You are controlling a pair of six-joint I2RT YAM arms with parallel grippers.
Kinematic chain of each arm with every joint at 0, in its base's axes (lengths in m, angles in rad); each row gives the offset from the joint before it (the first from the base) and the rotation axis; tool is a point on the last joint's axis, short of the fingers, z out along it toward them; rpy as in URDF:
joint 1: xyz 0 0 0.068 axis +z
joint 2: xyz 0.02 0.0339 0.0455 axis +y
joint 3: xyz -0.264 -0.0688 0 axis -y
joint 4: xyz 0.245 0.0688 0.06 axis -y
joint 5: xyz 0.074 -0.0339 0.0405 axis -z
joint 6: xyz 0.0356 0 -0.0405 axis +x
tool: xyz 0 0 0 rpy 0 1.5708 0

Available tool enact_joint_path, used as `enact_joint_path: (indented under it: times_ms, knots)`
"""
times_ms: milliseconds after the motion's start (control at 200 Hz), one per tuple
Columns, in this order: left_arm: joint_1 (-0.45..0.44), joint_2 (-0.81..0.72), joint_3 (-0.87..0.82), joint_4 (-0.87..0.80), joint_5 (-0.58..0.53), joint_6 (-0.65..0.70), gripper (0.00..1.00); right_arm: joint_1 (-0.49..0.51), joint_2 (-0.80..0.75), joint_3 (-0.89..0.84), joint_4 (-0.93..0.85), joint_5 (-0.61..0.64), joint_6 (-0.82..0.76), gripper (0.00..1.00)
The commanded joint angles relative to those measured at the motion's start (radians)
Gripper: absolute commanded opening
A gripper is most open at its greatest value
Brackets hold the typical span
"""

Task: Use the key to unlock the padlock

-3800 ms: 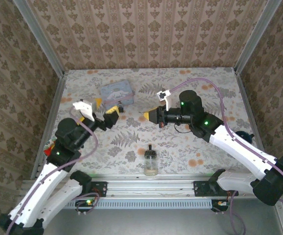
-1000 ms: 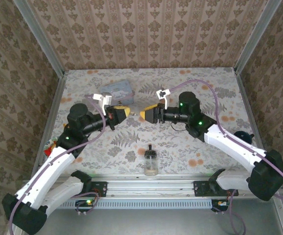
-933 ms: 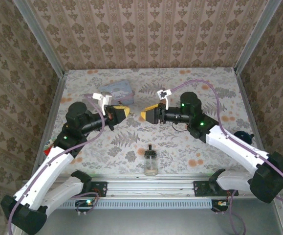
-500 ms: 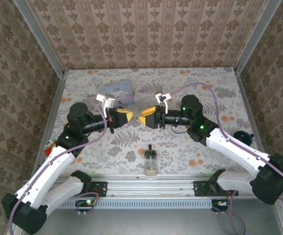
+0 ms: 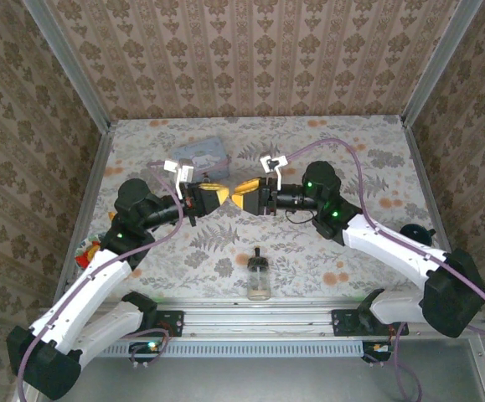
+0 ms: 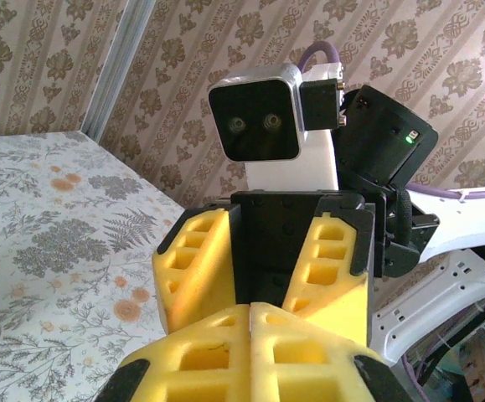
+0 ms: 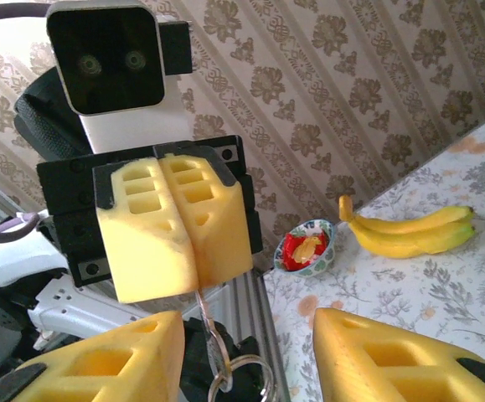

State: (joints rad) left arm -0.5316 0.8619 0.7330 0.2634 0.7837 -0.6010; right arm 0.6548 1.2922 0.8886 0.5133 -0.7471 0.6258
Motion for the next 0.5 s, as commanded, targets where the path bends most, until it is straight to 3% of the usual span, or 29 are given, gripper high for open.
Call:
enact_joint_path:
  times_ms: [0,495]
  knots:
    - [-0.007,-0.015,-0.018,0.062,-0.012,-0.024,0.00,0.014,0.019,0.010,0.055,-0.042,0.018,0.44]
    - [0.001,-0.014,-0.044,0.122,-0.054,-0.054,0.00,0.016,0.011,0.007,0.034,-0.042,0.003,0.33]
